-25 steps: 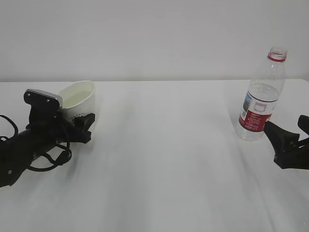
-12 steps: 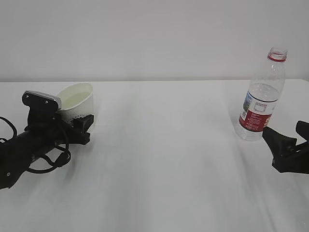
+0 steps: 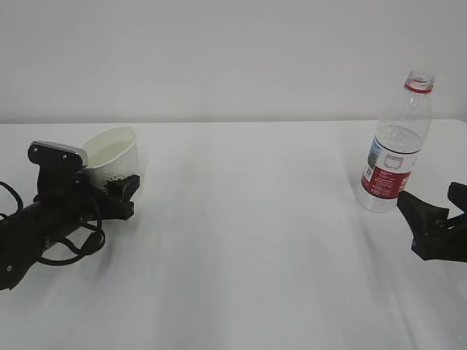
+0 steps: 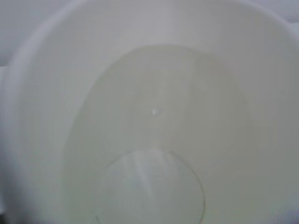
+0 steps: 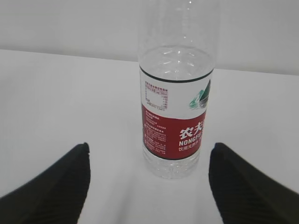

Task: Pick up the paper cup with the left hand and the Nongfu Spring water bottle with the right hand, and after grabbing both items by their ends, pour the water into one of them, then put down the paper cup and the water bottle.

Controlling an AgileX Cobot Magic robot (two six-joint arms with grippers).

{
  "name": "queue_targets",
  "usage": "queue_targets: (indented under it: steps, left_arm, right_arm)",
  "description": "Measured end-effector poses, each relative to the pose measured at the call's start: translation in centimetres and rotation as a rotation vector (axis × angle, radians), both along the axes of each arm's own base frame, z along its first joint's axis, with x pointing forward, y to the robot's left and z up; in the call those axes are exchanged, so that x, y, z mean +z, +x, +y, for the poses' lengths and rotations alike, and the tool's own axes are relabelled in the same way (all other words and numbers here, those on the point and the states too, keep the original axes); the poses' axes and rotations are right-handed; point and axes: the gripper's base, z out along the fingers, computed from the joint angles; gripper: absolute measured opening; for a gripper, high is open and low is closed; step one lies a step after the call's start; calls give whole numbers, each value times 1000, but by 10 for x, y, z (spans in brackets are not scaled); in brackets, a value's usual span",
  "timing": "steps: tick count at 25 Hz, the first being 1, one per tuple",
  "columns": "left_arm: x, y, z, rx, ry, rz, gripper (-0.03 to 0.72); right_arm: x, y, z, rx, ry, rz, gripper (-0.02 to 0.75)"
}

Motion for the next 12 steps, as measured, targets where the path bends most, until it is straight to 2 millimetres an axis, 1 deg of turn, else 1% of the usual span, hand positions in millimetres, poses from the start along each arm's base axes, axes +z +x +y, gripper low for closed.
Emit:
queue_targets:
  steps: [12]
  left_arm:
    - [0, 0, 0, 1, -3, 1, 462]
  right_arm:
    - [0, 0, 0, 0, 0, 0, 593]
